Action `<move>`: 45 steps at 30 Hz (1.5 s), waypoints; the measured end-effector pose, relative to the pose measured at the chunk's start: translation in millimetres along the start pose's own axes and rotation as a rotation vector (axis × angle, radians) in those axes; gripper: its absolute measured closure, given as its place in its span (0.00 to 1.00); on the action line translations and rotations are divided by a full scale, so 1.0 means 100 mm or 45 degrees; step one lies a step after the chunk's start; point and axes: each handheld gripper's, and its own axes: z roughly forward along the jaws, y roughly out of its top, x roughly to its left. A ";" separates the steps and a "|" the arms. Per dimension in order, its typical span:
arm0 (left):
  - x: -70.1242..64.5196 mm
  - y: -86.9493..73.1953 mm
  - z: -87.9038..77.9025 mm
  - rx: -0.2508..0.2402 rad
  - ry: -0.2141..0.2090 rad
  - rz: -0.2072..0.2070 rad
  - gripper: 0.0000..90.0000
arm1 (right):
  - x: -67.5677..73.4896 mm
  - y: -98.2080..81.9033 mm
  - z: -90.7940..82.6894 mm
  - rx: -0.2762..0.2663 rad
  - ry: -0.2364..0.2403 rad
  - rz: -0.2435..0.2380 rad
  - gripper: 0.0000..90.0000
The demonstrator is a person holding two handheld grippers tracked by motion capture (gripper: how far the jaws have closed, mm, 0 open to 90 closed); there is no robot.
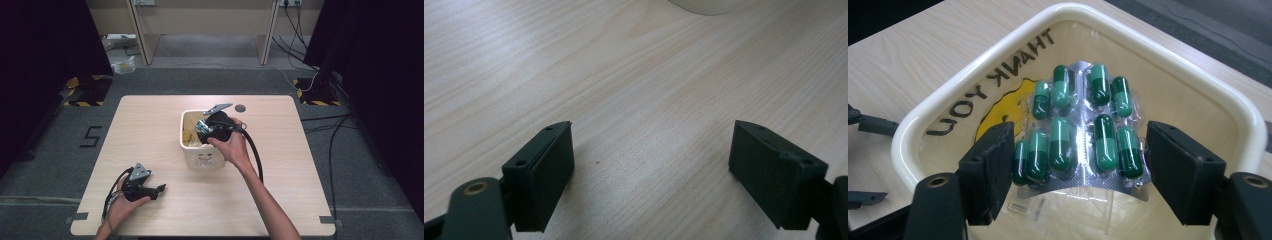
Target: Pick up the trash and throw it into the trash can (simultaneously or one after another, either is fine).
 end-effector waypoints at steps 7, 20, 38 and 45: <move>0.00 0.00 0.00 0.000 0.000 0.000 0.19 | -0.01 -0.01 0.05 0.032 0.011 0.008 0.27; 0.00 0.00 0.00 0.000 0.000 0.000 0.19 | -0.04 -0.02 0.01 0.023 0.030 0.030 0.21; 0.00 0.00 0.00 0.000 0.000 0.000 0.19 | -0.21 -0.06 -0.40 -0.090 -0.048 0.058 0.23; 0.00 0.00 0.00 0.000 0.000 0.000 0.19 | -0.29 -0.13 -0.54 -0.114 -0.065 0.060 0.23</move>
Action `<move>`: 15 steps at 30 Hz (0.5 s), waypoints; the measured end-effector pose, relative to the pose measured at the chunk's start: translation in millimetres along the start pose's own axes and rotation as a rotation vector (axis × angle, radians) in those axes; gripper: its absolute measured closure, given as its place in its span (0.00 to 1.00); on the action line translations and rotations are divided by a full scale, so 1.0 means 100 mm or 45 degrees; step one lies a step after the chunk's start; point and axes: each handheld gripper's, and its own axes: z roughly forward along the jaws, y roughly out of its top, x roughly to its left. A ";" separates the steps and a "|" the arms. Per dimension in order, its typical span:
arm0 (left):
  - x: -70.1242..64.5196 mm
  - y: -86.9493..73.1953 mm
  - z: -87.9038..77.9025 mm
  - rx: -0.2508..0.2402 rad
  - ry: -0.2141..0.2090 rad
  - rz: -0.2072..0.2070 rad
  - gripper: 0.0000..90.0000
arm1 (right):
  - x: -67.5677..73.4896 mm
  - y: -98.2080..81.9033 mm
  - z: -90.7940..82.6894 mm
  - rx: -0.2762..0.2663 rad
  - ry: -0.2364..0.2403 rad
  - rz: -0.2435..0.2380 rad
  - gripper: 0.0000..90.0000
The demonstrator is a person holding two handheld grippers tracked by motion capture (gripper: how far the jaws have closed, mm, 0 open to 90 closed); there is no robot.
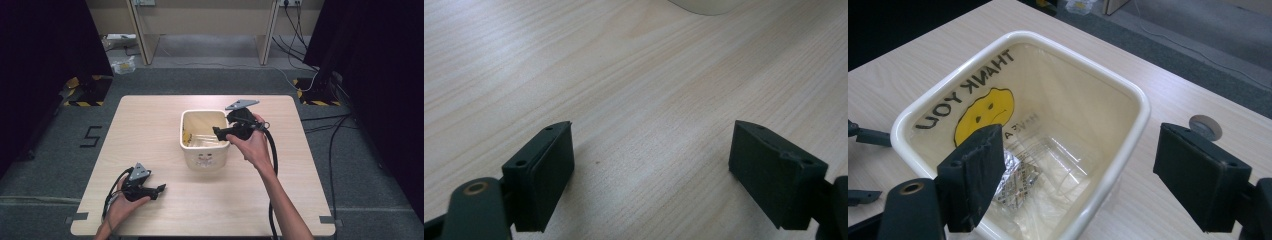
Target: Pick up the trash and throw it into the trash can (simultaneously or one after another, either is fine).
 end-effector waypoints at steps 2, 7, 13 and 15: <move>0.00 0.00 0.00 0.000 0.000 0.000 0.19 | -0.03 -0.02 -0.04 -0.007 -0.006 0.017 0.23; 0.00 0.00 0.00 0.000 0.000 0.000 0.19 | -0.14 -0.10 -0.13 -0.017 -0.032 0.046 0.23; 0.00 0.00 0.00 0.000 0.000 0.000 0.19 | -0.29 -0.23 -0.26 -0.037 -0.059 0.091 0.23; 0.00 0.00 0.00 -0.004 0.002 0.001 0.19 | -0.36 -0.28 -0.31 -0.043 -0.073 0.110 0.23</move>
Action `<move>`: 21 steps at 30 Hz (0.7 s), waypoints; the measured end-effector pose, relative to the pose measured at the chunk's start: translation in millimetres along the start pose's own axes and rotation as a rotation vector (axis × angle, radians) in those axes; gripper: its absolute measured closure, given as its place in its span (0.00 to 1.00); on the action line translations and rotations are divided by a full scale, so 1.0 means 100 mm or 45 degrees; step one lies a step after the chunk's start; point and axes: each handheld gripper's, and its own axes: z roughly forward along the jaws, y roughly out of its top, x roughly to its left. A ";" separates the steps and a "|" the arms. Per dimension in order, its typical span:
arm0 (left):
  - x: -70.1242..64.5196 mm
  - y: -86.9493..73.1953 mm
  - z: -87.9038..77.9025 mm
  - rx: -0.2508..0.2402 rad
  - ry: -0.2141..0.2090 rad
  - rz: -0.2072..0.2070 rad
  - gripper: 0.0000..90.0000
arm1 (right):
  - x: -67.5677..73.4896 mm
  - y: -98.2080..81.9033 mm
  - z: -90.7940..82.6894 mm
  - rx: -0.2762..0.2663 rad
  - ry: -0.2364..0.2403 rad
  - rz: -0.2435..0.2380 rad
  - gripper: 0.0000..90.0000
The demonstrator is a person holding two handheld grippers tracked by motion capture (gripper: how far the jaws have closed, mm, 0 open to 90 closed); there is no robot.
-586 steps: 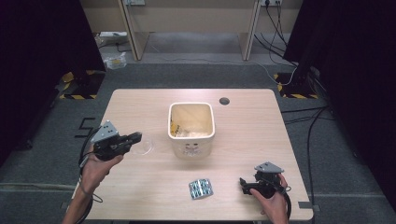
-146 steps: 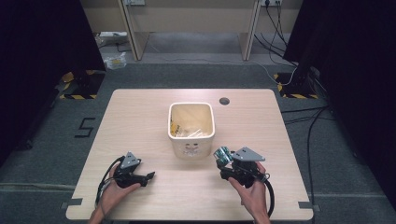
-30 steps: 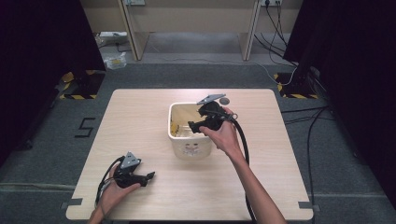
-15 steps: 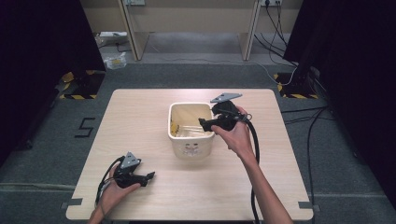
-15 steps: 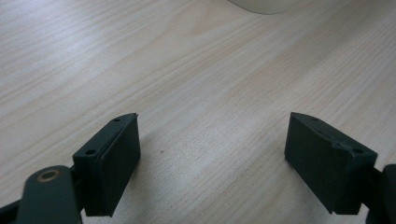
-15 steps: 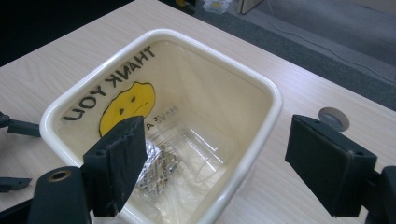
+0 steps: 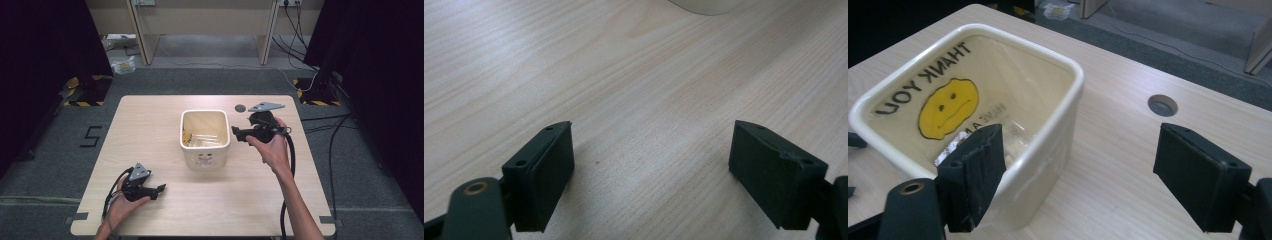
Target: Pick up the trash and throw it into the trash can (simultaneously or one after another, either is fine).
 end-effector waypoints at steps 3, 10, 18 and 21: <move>0.00 0.00 0.00 0.001 0.000 0.000 0.19 | -0.06 -0.04 -0.04 -0.002 -0.012 0.015 0.23; 0.00 0.00 0.00 0.001 0.000 0.000 0.19 | -0.20 -0.19 -0.15 -0.017 -0.034 0.044 0.23; 0.00 0.00 0.00 0.000 -0.003 -0.003 0.19 | -0.27 -0.35 -0.21 -0.003 -0.074 0.032 0.20; 0.00 0.00 0.00 0.001 -0.002 -0.003 0.19 | -0.27 -0.41 -0.22 0.002 -0.091 0.029 0.18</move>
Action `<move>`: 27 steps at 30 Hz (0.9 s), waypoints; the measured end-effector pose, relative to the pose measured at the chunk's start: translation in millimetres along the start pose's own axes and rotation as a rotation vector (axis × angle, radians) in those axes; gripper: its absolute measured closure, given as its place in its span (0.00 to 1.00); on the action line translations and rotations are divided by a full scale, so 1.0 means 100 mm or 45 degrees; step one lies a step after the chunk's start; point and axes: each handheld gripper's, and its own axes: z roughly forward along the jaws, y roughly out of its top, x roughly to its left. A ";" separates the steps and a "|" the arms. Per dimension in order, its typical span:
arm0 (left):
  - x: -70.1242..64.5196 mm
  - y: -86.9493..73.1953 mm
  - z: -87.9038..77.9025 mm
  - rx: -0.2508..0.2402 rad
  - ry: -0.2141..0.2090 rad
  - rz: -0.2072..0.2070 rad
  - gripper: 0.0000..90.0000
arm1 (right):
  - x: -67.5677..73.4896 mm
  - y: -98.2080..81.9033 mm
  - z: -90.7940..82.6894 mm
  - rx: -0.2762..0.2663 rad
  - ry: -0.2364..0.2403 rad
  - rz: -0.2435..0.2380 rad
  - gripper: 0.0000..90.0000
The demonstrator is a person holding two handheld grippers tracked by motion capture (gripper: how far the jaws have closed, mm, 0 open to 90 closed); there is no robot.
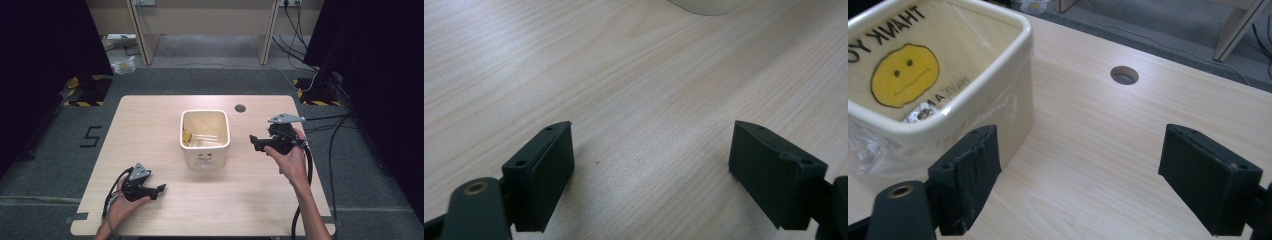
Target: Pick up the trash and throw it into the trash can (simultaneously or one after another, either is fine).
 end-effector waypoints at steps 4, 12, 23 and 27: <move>0.00 0.00 0.00 0.001 0.000 0.001 0.19 | -0.01 -0.08 -0.03 0.010 -0.031 -0.011 0.18; 0.00 0.00 0.00 0.001 0.000 0.001 0.19 | -0.07 -0.19 -0.09 0.023 -0.037 -0.010 0.18; 0.00 0.00 0.00 0.002 -0.005 0.004 0.18 | -0.10 -0.42 -0.09 0.024 -0.044 0.038 0.18; 0.00 0.00 0.00 0.002 -0.004 0.004 0.18 | -0.06 -0.51 -0.08 0.008 -0.039 0.048 0.18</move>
